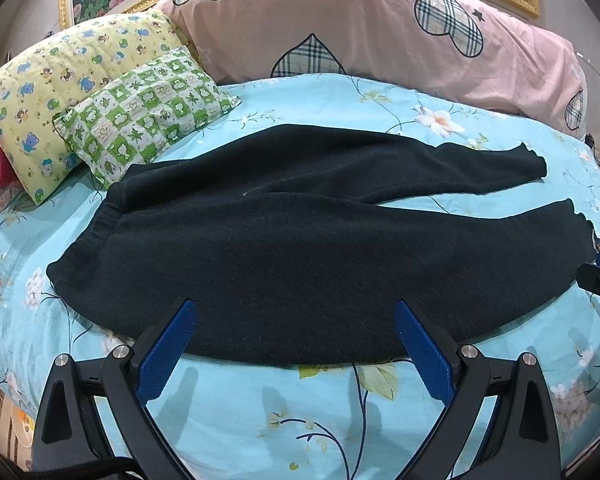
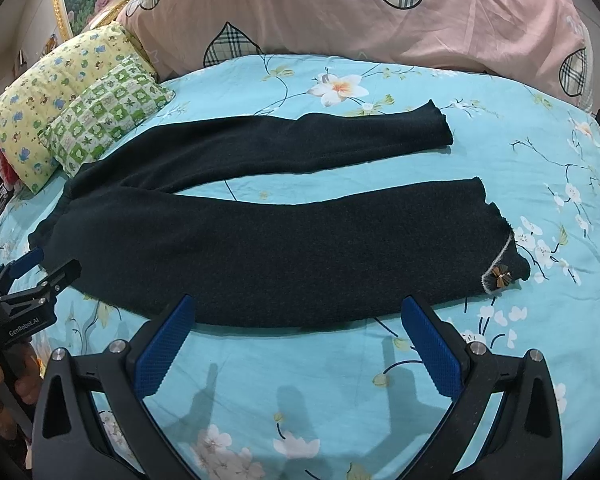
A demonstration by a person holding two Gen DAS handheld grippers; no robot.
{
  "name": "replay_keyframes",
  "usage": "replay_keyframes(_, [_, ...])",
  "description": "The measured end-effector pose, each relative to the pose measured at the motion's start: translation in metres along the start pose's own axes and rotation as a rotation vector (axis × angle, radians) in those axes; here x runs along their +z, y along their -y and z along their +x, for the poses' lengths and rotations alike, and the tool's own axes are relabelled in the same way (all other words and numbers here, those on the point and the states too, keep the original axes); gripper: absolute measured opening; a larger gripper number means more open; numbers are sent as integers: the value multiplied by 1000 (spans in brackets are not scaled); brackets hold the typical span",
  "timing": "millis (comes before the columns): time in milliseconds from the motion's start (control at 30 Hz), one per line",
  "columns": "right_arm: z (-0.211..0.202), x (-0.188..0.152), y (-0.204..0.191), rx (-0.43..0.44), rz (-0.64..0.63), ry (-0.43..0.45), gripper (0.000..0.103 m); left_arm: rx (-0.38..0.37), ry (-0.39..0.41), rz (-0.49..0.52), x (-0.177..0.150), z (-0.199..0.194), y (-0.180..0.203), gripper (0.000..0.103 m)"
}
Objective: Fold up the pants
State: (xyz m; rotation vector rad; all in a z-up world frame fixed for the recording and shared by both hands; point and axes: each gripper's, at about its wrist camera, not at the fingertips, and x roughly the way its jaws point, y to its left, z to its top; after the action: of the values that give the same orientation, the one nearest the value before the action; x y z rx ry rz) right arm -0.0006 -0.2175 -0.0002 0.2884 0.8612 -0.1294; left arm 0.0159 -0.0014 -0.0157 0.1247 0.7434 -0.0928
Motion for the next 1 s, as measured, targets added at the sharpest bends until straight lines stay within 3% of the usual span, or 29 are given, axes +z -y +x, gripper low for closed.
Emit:
replay_keyframes(667, [1,3,0,12,9,-7,103,-53,-16,28,15,8,2,99])
replay_keyframes(1000, [7,48,32,38,67,-1,103,-124,-14,94,56,27,4,99])
